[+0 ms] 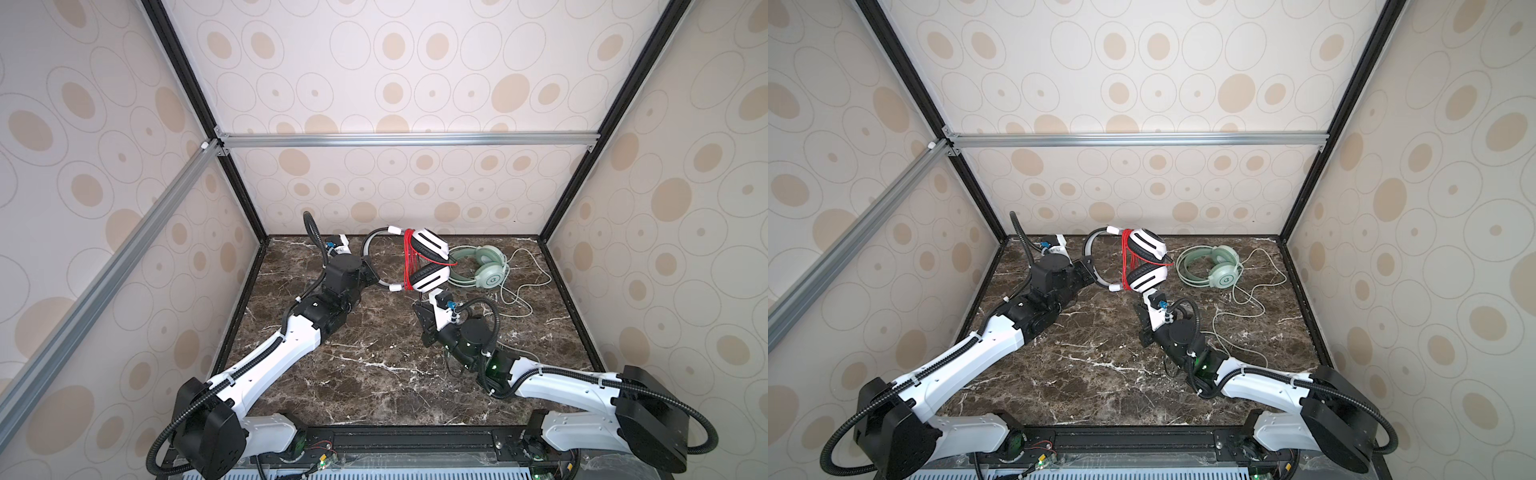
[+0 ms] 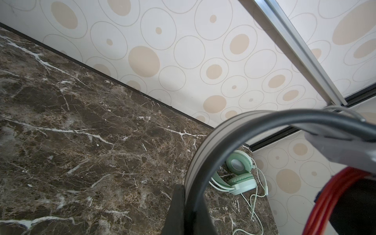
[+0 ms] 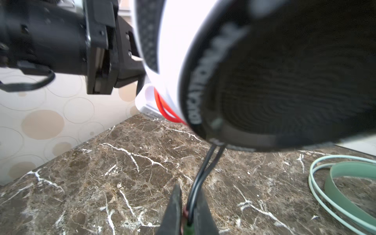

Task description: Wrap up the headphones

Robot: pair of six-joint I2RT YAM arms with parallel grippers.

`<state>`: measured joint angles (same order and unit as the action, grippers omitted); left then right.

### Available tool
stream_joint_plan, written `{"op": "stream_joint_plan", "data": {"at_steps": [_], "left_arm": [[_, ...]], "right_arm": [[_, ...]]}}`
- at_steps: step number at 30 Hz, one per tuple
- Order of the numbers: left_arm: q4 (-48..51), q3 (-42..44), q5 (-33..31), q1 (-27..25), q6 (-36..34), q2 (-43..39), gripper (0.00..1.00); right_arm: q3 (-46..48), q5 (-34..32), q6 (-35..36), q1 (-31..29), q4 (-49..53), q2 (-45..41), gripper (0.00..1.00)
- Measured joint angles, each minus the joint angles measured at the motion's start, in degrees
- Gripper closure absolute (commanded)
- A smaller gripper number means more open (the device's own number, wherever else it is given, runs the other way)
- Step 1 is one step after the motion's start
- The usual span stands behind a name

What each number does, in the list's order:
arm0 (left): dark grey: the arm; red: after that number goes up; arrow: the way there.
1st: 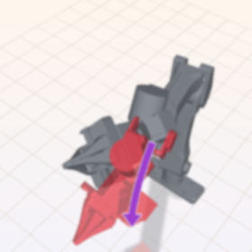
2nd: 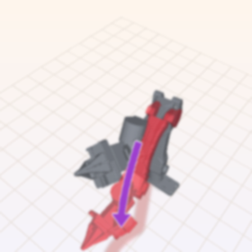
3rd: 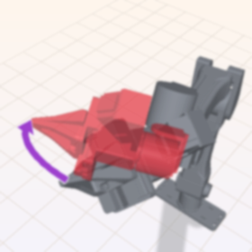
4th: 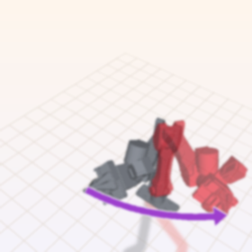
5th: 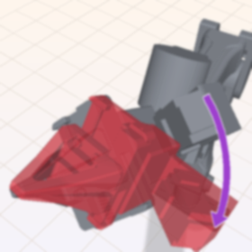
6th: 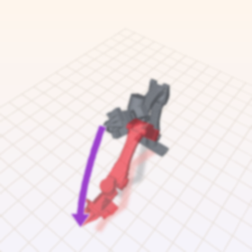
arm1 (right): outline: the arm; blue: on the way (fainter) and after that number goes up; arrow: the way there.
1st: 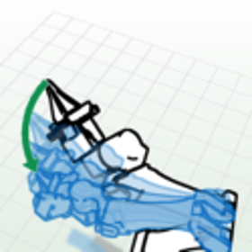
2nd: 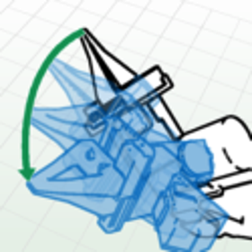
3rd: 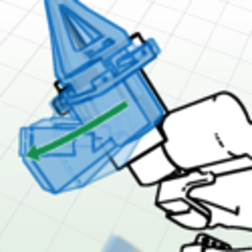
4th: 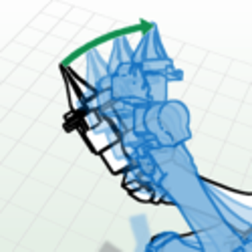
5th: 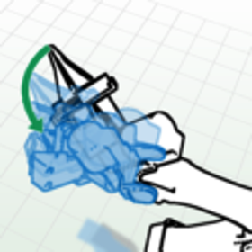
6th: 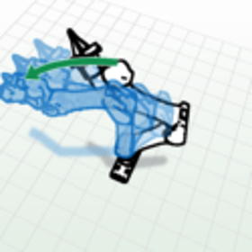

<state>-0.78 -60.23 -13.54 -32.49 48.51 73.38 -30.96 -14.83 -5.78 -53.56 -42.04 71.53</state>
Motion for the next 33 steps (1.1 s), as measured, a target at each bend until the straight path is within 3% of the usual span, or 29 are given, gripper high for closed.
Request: {"op": "stream_joint_plan", "data": {"at_steps": [14, 23, 33], "left_arm": [[0.2, -3.9, -3.6, -2.4, -3.0, 2.7, 1.0], [-4.0, -1.8, -13.6, -6.4, -13.9, 2.7, 1.0], [-6.2, 1.6, -21.2, -9.1, -26.0, 1.7, 1.0]], "right_arm": [[-2.1, -2.2, -0.5, -2.4, -1.5, 1.8, 1.0], [-3.6, -3.0, -5.9, -2.9, 5.7, -2.1, 1.0], [-11.2, -3.8, -9.2, -3.3, 22.3, -2.6, 1.0]]}}
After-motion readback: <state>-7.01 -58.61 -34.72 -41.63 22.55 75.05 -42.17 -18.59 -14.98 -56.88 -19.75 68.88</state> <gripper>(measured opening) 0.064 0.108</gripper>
